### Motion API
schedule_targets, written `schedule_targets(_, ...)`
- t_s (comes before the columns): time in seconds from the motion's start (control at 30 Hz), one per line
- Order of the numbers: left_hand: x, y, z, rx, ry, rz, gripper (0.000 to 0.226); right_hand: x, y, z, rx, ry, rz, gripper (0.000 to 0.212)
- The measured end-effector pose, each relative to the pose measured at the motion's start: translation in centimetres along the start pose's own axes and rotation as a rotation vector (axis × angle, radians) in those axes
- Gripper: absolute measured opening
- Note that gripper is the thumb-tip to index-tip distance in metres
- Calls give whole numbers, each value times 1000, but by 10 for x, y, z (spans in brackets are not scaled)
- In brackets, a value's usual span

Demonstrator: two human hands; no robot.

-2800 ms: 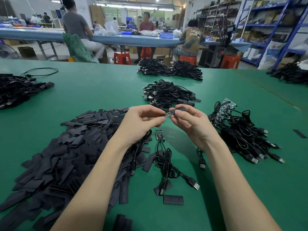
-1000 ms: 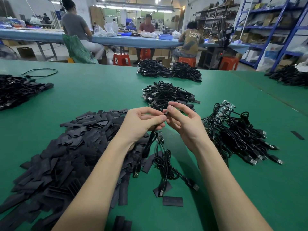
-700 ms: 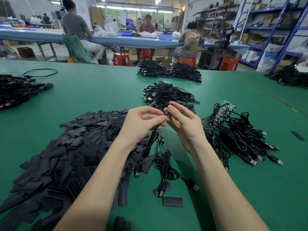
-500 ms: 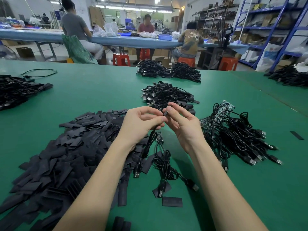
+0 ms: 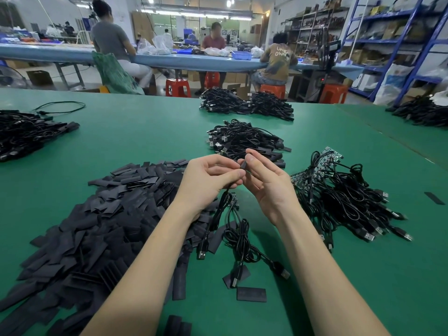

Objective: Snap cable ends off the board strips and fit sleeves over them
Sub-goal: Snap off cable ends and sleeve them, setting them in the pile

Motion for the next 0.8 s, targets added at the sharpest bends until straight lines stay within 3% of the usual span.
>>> schedule_targets(0.1, -2, -2, 2, 9, -19, 44, 13, 1, -3, 1, 14, -6, -6, 29)
schedule_targets(0.17, -1, -5, 3, 44, -55, 218, 19, 5, -9, 3, 45, 30, 38, 31)
schedule_targets(0.3, -3, -17, -3, 176, -274, 476, 19, 19, -20, 7, 83, 112, 131, 33)
schedule_targets(0.53, 0, -9, -1, 120, -126, 397, 20, 44, -21, 12, 104, 228, 177, 31)
schedule_targets(0.7, 4, 3, 0, -74, 10, 577, 18, 28, 19, 4, -176, -83, -413, 61)
schedule_targets(0.8, 9, 7, 6, -155, 82, 701, 18, 23, 31, 3, -149, -87, -644, 39)
Point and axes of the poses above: each hand's wrist, its own z-axis towards the middle knuckle, its own x-axis out of the back of the hand, y = z × x, the point moved 6 cm from there along z, towards the middle knuckle, and after that the axes turned 3 degrees about z, right-handed, at the moved point
